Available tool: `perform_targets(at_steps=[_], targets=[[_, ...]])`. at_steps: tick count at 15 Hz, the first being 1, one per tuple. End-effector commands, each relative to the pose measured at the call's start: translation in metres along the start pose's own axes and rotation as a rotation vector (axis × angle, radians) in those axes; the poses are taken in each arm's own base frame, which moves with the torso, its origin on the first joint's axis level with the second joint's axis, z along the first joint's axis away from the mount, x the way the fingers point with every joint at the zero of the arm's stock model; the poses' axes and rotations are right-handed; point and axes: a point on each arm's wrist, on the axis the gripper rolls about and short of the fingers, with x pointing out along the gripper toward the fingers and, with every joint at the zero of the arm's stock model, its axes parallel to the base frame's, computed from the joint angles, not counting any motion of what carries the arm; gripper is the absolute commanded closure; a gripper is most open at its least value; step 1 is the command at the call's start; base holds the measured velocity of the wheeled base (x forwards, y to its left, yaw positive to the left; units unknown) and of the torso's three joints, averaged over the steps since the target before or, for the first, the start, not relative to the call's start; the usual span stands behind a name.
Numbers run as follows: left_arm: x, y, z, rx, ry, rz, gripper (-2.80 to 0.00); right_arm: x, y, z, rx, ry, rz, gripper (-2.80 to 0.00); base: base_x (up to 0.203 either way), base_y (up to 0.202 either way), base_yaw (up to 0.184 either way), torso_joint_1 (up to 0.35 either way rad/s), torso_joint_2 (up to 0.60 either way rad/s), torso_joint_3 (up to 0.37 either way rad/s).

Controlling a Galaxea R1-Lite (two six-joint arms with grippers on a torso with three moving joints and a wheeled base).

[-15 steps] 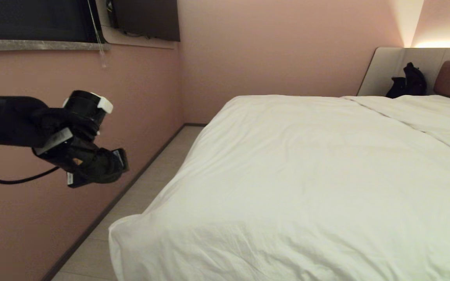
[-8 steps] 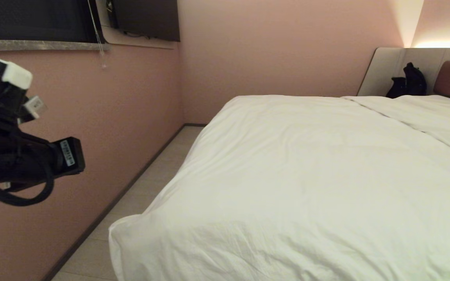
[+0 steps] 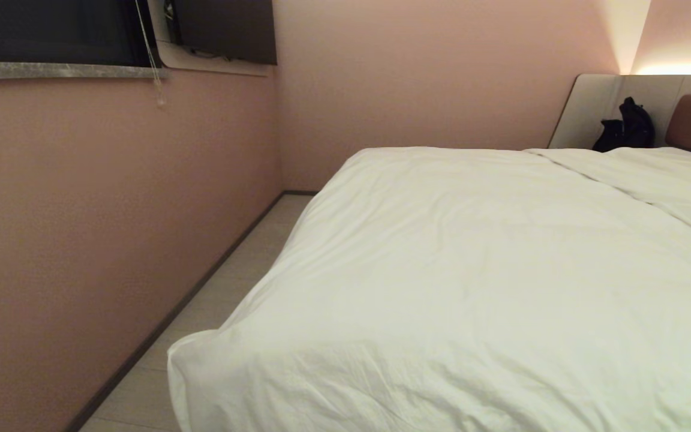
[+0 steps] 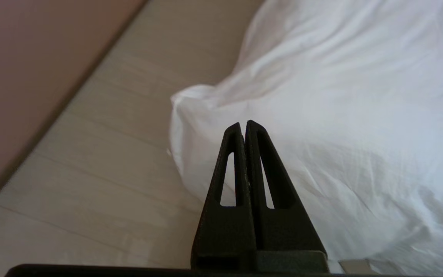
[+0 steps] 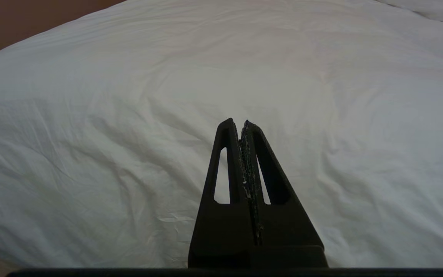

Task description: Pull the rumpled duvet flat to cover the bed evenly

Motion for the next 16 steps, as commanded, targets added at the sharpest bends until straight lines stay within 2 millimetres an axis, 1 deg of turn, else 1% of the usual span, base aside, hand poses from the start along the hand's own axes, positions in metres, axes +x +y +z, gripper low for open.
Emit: perform_targets(at_steps=[1, 3, 5, 12, 14, 16], targets=[[-0.04, 0.014, -0.017, -0.004, -0.124, -0.007, 0.0, 0.0, 0.0, 0.0, -0.001, 0.001, 0.001, 0.0, 0.0, 0.0, 0.0, 0.0, 0.0, 0.0], [-0.055, 0.022, -0.027, 0.017, -0.18, 0.015, 0.0, 0.0, 0.0, 0.0, -0.001, -0.001, 0.001, 0.0, 0.0, 0.0, 0.0, 0.0, 0.0, 0.0], [-0.064, 0.028, -0.035, 0.021, -0.219, 0.045, 0.0, 0.0, 0.0, 0.0, -0.001, 0.001, 0.001, 0.0, 0.0, 0.0, 0.0, 0.0, 0.0, 0.0], [-0.096, 0.048, -0.067, 0.023, -0.387, 0.232, 0.0, 0.0, 0.0, 0.0, -0.001, 0.001, 0.001, 0.0, 0.0, 0.0, 0.0, 0.0, 0.0, 0.0], [-0.101, 0.05, -0.071, 0.031, -0.43, 0.262, 0.0, 0.0, 0.0, 0.0, -0.001, 0.0, 0.001, 0.0, 0.0, 0.0, 0.0, 0.0, 0.0, 0.0], [-0.108, 0.05, -0.08, 0.038, -0.503, 0.304, 0.0, 0.0, 0.0, 0.0, -0.001, 0.001, 0.001, 0.0, 0.0, 0.0, 0.0, 0.0, 0.0, 0.0]])
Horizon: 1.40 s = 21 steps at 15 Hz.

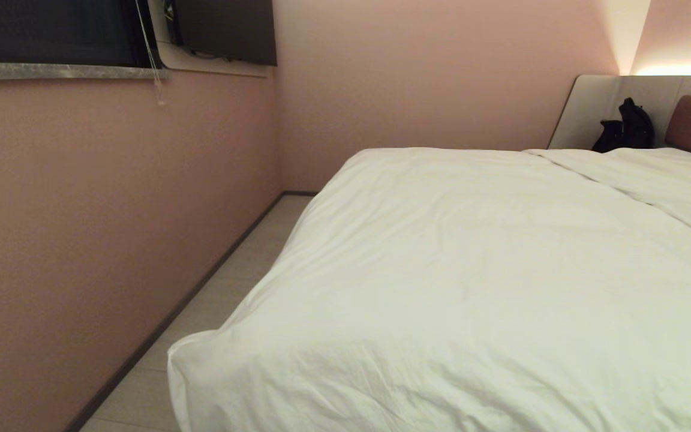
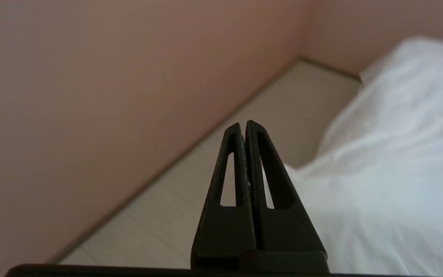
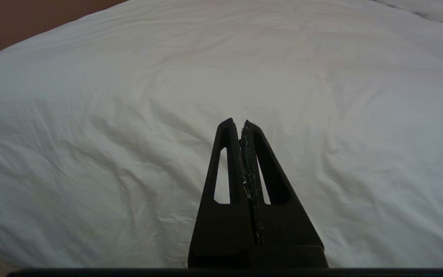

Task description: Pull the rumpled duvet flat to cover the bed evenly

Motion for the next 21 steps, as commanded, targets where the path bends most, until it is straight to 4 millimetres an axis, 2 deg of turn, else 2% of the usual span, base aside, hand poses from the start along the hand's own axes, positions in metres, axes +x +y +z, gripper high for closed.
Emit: perform_targets(at_steps=[1, 12, 21], targets=[[-0.012, 0.005, -0.011, 0.008, -0.067, 0.026, 0.0, 0.0, 0.0, 0.0, -0.001, 0.001, 0.0, 0.0, 0.0, 0.0, 0.0, 0.0, 0.0, 0.0], [-0.021, 0.007, -0.045, -0.02, -0.225, -0.24, 0.0, 0.0, 0.0, 0.0, -0.001, 0.0, 0.0, 0.0, 0.0, 0.0, 0.0, 0.0, 0.0, 0.0], [-0.024, 0.009, -0.091, 0.021, -0.271, -0.412, 0.0, 0.0, 0.0, 0.0, -0.001, -0.001, 0.0, 0.0, 0.0, 0.0, 0.0, 0.0, 0.0, 0.0]])
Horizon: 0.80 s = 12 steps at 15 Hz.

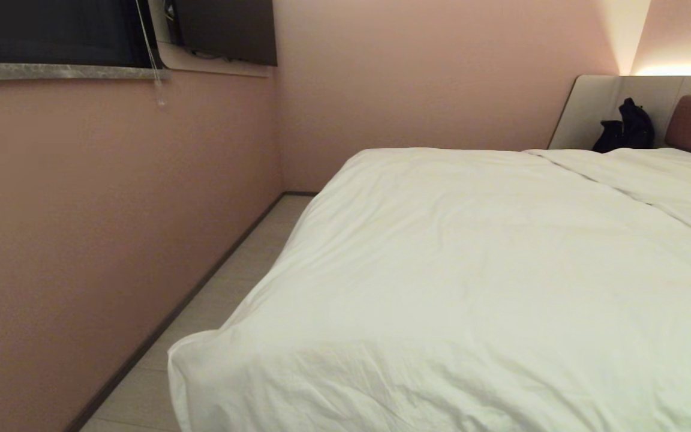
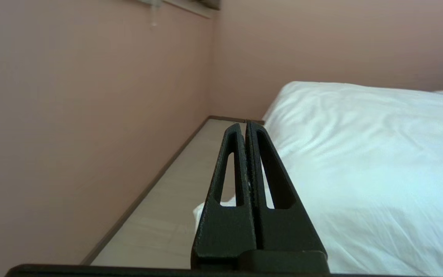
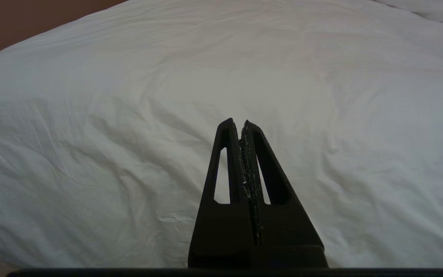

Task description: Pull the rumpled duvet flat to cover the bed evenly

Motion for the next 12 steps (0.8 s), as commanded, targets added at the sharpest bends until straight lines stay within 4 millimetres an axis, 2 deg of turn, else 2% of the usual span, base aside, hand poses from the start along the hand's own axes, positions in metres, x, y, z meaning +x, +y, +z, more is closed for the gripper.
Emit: perform_targets(at_steps=[1, 8, 12], targets=[[-0.005, 0.0, -0.014, 0.0, -0.003, -0.028, 0.0, 0.0, 0.0, 0.0, 0.0, 0.001, 0.001, 0.0, 0.0, 0.0, 0.0, 0.0, 0.0, 0.0], [0.004, 0.0, -0.034, 0.001, 0.014, -0.037, 0.0, 0.0, 0.0, 0.0, 0.0, 0.001, 0.001, 0.0, 0.0, 0.0, 0.0, 0.0, 0.0, 0.0], [0.005, 0.0, -0.039, 0.001, 0.028, -0.038, 0.0, 0.0, 0.0, 0.0, 0.0, 0.001, 0.001, 0.0, 0.0, 0.0, 0.0, 0.0, 0.0, 0.0]])
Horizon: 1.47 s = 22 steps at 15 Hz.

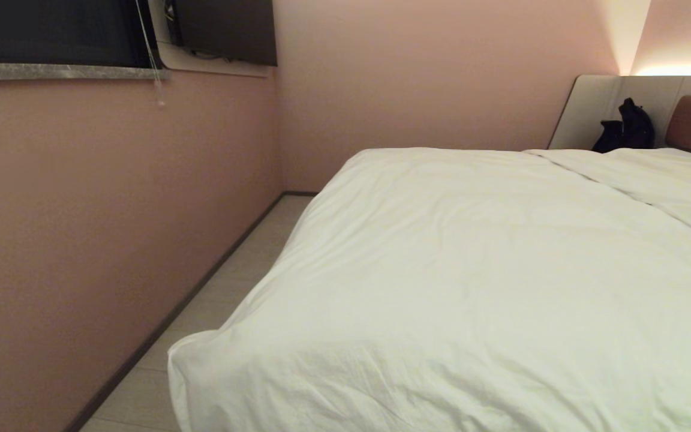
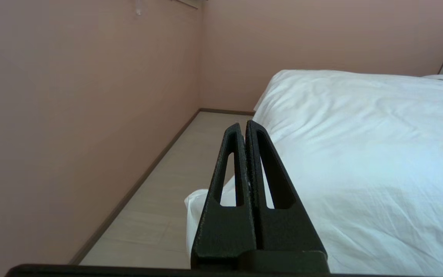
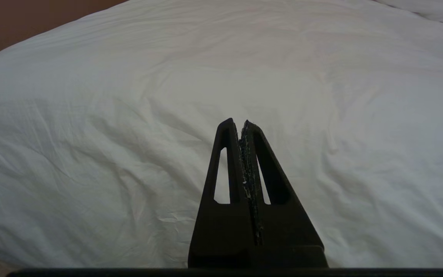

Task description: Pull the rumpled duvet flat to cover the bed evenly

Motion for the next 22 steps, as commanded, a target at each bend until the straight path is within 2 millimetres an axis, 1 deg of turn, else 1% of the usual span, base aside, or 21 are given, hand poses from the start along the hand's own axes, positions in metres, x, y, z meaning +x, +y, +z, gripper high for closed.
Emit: perform_targets(at_steps=[1, 3, 5, 8, 11, 14, 18, 22], targets=[[0.001, 0.0, -0.005, 0.001, 0.014, 0.002, 0.0, 0.0, 0.0, 0.0, 0.0, 0.001, 0.0, 0.0, 0.0, 0.0, 0.0, 0.0, 0.0, 0.0], [0.003, 0.001, -0.013, 0.01, 0.034, 0.002, 0.0, 0.0, 0.0, 0.0, 0.0, 0.001, 0.0, 0.0, 0.0, 0.0, 0.0, 0.0, 0.0, 0.0], [0.004, 0.001, -0.014, 0.016, 0.029, 0.002, 0.0, 0.0, 0.0, 0.0, 0.0, 0.001, 0.0, 0.0, 0.0, 0.0, 0.0, 0.0, 0.0, 0.0], [0.01, 0.002, -0.038, 0.092, 0.045, 0.002, 0.0, 0.0, 0.0, 0.0, 0.0, 0.001, 0.0, 0.0, 0.0, 0.0, 0.0, 0.0, 0.0, 0.0], [0.012, 0.002, -0.047, 0.113, 0.053, 0.003, 0.0, 0.0, 0.0, 0.0, 0.0, 0.001, 0.0, 0.0, 0.0, 0.0, 0.0, 0.0, 0.0, 0.0], [0.012, 0.002, -0.049, 0.106, 0.074, 0.002, 0.0, 0.0, 0.0, 0.0, 0.0, 0.001, 0.0, 0.0, 0.0, 0.0, 0.0, 0.0, 0.0, 0.0], [0.011, 0.002, -0.058, 0.103, 0.163, 0.002, 0.0, 0.0, 0.0, 0.0, -0.001, -0.001, 0.0, 0.0, 0.0, 0.0, 0.0, 0.0, 0.0, 0.0], [0.01, 0.002, -0.061, 0.101, 0.188, 0.0, 0.0, 0.0, 0.0, 0.0, 0.0, 0.001, 0.001, 0.0, 0.0, 0.0, 0.0, 0.0, 0.0, 0.0]])
